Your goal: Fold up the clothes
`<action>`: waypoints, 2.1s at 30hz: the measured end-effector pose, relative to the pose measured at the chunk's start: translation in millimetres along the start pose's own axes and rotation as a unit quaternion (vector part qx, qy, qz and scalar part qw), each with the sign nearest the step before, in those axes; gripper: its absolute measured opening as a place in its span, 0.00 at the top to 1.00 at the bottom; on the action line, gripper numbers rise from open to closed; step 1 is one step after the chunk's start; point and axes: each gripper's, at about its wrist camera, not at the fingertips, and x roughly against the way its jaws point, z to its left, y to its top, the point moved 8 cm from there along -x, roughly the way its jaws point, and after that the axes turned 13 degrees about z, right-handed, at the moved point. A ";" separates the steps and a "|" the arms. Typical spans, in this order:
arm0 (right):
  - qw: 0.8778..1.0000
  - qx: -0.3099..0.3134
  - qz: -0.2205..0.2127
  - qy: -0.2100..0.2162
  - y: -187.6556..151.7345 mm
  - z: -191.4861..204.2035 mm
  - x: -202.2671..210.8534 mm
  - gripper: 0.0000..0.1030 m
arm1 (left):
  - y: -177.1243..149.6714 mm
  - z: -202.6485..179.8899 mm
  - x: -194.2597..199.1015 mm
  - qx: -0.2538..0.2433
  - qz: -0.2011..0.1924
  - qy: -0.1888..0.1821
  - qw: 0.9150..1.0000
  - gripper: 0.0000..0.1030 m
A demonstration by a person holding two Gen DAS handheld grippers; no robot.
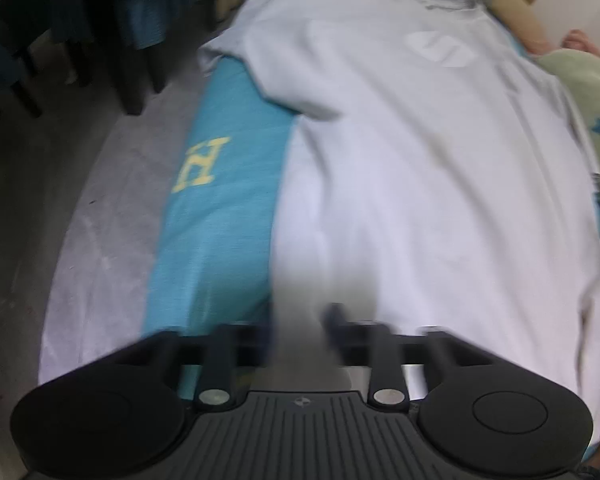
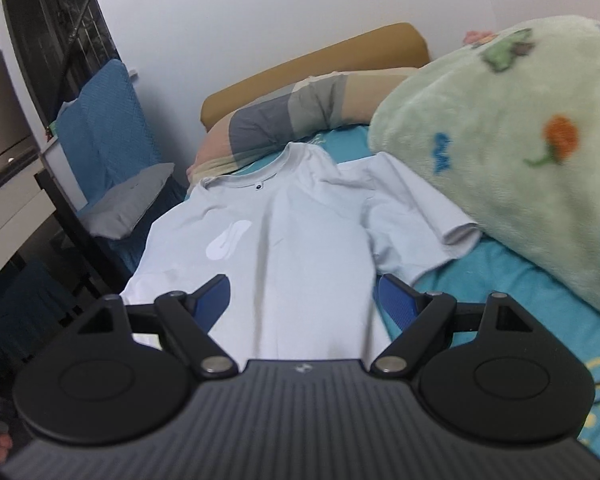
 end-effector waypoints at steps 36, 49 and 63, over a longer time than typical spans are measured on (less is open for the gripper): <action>0.997 0.023 -0.072 -0.007 37.1 -11.2 41.7 0.19 | 34.2 -188.6 91.5 -0.026 -0.334 -0.013 0.942 0.03; 0.995 -0.028 -0.057 -0.081 45.8 -58.4 -9.9 0.19 | 41.3 -172.6 43.7 -0.038 -0.315 0.005 0.948 0.03; 0.990 -0.091 -0.026 -0.101 63.2 -156.2 -108.2 0.20 | 76.9 -137.3 33.8 0.003 -0.342 -0.010 0.940 0.03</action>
